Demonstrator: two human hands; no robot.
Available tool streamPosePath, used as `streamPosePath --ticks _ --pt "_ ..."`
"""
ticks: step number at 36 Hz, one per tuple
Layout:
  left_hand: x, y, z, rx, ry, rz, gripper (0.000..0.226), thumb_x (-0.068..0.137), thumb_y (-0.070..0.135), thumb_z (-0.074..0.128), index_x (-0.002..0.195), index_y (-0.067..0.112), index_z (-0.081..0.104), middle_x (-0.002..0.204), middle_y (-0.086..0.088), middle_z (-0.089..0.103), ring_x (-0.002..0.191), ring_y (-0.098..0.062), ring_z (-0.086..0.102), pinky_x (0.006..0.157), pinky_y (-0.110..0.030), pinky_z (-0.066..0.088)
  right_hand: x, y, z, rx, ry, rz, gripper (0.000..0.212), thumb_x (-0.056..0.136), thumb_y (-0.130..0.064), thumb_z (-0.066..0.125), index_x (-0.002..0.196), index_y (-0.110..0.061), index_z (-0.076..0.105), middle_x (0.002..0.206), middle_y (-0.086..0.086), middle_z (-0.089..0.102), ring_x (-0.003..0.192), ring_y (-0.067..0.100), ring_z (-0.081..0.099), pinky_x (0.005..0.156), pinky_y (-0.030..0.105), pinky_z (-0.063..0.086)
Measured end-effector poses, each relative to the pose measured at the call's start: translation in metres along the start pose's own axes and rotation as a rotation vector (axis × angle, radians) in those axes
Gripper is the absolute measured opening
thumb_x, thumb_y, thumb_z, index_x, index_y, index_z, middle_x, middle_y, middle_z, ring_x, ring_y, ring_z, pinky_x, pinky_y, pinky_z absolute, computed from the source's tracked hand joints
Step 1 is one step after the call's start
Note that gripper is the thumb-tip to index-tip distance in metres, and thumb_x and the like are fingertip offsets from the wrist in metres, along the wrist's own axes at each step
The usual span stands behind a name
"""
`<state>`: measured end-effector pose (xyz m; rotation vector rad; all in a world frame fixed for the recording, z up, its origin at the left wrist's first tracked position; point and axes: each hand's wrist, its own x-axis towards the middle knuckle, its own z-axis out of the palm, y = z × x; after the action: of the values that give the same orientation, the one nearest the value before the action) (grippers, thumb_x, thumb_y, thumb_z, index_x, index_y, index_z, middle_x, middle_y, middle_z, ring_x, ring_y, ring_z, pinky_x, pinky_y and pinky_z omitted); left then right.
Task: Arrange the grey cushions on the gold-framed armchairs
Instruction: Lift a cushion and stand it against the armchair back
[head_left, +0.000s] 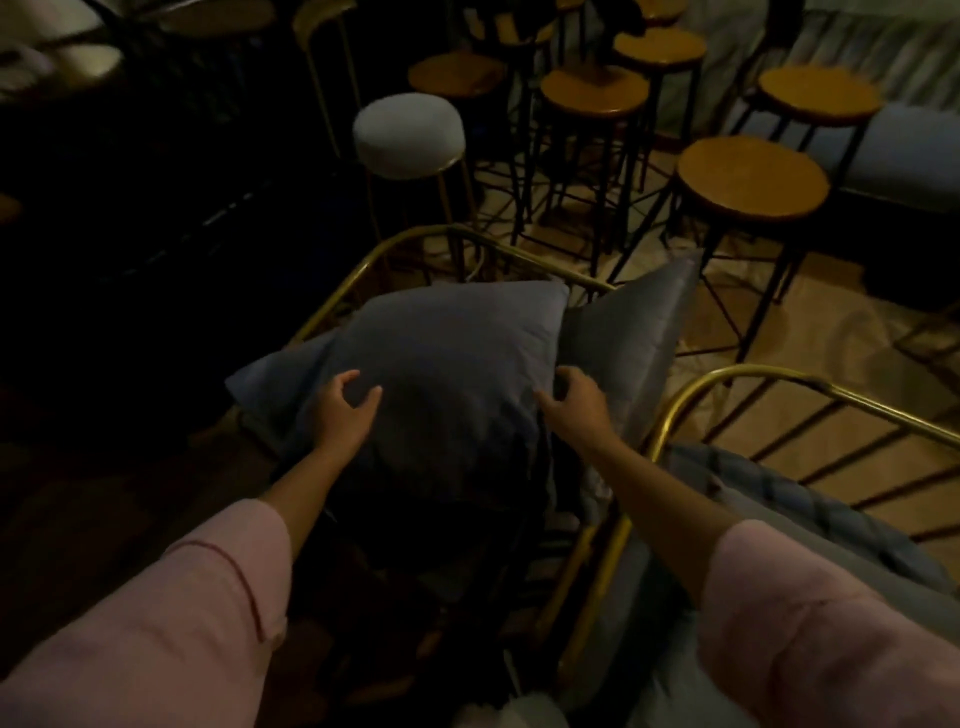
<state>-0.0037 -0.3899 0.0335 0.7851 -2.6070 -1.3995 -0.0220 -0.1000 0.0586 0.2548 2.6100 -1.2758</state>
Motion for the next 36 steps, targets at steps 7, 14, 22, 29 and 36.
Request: streamPosePath --ticks 7,14,22,29,36 --pt "0.062 -0.043 -0.038 0.088 -0.04 -0.175 0.063 0.081 0.033 0.075 0.132 0.004 0.05 0.134 -0.02 0.056 0.123 -0.038 0.053 0.105 -0.047 0.044 0.041 -0.015 0.043 0.127 0.03 0.302 0.079 0.087 -0.056 0.061 0.139 0.0 0.042 0.139 0.021 0.053 0.123 0.038 0.054 0.094 0.04 0.046" --pt "0.109 -0.084 -0.042 -0.068 -0.191 -0.466 0.089 0.076 0.06 0.068 0.14 0.003 0.043 0.143 -0.019 0.05 0.128 -0.039 0.05 0.109 -0.048 0.041 0.069 -0.021 0.059 0.174 0.034 0.473 0.1 0.077 -0.066 0.065 0.148 -0.007 0.026 0.146 0.02 0.045 0.126 0.039 0.052 0.1 0.048 0.046" --pt "0.106 -0.058 -0.053 -0.353 -0.3 -0.607 0.112 0.062 0.073 0.072 0.148 0.013 0.032 0.153 -0.011 0.038 0.136 -0.037 0.042 0.113 -0.047 0.035 0.071 -0.019 0.059 0.344 0.088 0.526 0.088 0.063 -0.053 0.084 0.13 -0.006 0.052 0.133 0.015 0.059 0.118 0.034 0.058 0.1 0.047 0.05" --pt "0.102 -0.027 -0.066 -0.436 -0.318 -0.49 0.123 0.044 0.08 0.073 0.145 0.019 0.037 0.149 -0.012 0.045 0.131 -0.038 0.047 0.108 -0.054 0.04 0.045 -0.03 0.048 0.35 0.241 0.342 0.074 0.073 -0.045 0.08 0.132 -0.008 0.052 0.131 0.014 0.061 0.117 0.032 0.06 0.101 0.05 0.05" --pt "0.095 -0.004 -0.077 -0.613 -0.255 -0.35 0.109 0.048 0.066 0.082 0.138 0.012 0.051 0.14 -0.006 0.056 0.124 -0.029 0.055 0.108 -0.039 0.04 0.014 -0.046 0.018 0.388 0.377 0.136 0.065 0.079 -0.044 0.075 0.131 -0.013 0.054 0.127 0.007 0.064 0.112 0.023 0.062 0.093 0.039 0.052"
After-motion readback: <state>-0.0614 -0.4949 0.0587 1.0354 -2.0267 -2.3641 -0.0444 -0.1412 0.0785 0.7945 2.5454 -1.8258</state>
